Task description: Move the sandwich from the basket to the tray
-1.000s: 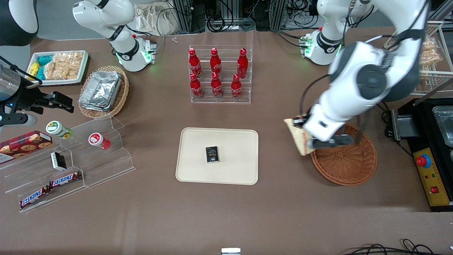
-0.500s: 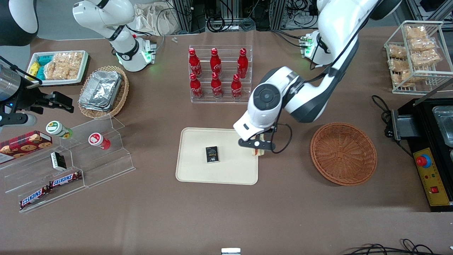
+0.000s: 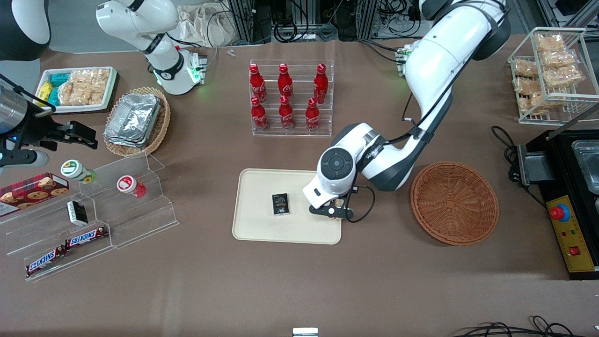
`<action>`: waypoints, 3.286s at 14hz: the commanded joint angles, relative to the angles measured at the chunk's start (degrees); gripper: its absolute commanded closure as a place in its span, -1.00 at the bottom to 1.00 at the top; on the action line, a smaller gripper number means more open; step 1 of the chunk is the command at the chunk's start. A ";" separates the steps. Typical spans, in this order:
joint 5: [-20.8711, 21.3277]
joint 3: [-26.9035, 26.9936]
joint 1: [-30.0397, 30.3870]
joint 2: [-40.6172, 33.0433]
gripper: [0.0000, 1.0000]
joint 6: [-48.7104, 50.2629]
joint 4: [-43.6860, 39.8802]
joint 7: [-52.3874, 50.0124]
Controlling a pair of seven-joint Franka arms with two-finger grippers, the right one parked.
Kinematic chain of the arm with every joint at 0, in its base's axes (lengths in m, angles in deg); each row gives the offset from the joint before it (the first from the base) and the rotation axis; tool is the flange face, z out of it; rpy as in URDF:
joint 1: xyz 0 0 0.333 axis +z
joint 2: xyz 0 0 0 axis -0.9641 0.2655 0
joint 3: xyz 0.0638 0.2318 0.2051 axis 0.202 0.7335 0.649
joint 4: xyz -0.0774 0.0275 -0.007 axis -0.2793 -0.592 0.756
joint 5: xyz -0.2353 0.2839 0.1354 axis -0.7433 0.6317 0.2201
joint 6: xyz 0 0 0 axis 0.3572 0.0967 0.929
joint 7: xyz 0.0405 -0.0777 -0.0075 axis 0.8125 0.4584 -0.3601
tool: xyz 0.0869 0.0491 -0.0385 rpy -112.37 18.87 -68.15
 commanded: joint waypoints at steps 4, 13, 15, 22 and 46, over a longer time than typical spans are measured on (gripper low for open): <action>5.66 0.55 -3.54 4.85 0.77 0.96 -5.50 -5.28; 4.88 0.29 -2.58 3.28 -0.98 5.25 -5.41 -7.49; 3.66 -0.06 -0.57 0.38 -0.98 7.45 -5.32 -6.88; -3.37 -0.24 9.27 -14.28 -0.98 14.93 0.63 2.24; -12.06 18.77 22.52 -40.22 -1.00 25.76 14.79 36.35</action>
